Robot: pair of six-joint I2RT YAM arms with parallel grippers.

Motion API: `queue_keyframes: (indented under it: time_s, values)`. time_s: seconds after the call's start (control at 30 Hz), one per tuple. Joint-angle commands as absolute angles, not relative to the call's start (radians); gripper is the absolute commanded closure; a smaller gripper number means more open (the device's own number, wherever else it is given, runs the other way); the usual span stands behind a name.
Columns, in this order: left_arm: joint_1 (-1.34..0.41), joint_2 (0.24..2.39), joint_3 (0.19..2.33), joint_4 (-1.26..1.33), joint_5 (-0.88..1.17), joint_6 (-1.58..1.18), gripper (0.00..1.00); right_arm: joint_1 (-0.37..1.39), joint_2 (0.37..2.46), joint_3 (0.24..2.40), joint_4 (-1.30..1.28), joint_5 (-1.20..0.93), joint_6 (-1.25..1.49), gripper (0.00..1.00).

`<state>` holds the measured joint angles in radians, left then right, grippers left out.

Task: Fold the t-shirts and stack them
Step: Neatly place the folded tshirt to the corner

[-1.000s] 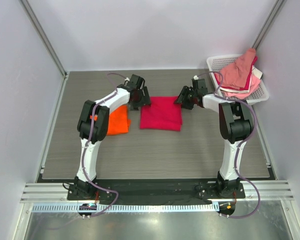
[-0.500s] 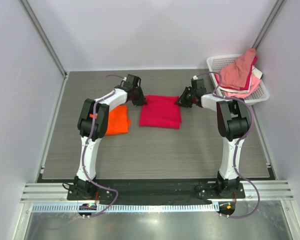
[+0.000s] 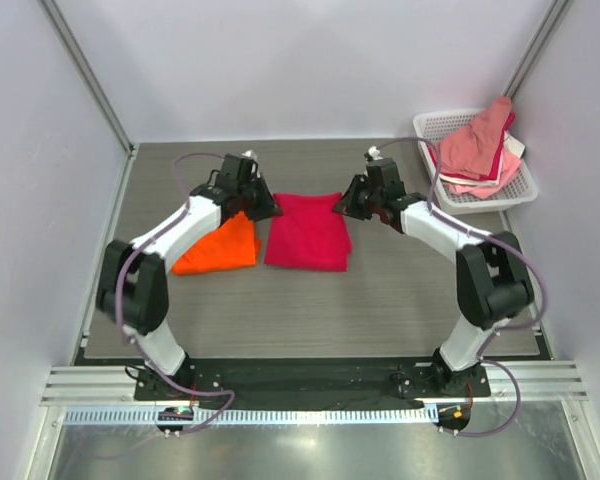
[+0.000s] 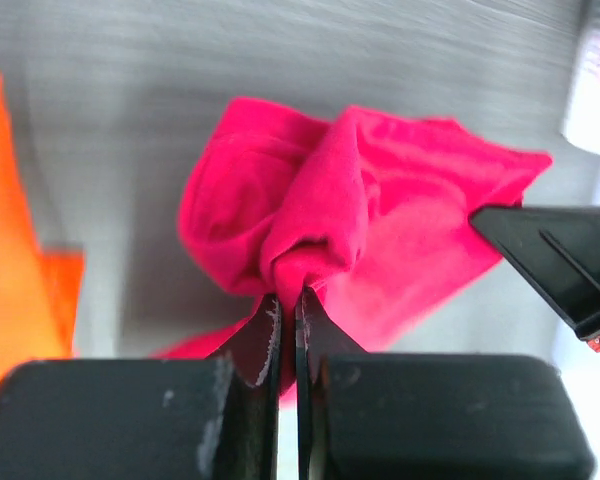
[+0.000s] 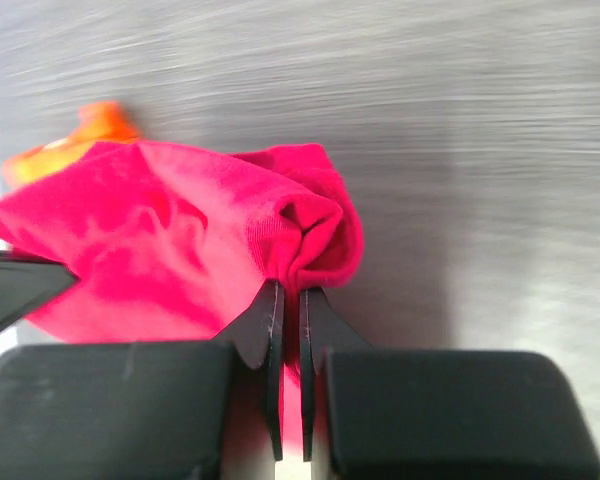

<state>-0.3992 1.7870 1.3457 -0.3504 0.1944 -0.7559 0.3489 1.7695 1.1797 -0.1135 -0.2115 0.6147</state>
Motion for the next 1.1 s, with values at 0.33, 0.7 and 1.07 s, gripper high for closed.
queue_keyframes:
  time_s: [0.33,0.7,1.07]
  values:
    - [-0.135,1.258,1.135,-0.707,0.195,-0.681,1.0,0.699,1.65,1.313,-0.172,-0.063,0.669,0.99]
    - [0.267,1.268,1.157,-0.798,0.224,-0.581,1.0,0.805,1.971,1.633,-0.176,-0.092,0.689,0.99]
    - [0.35,1.466,1.246,-0.778,0.276,-0.597,1.0,0.793,2.218,1.982,-0.276,-0.117,0.666,0.99]
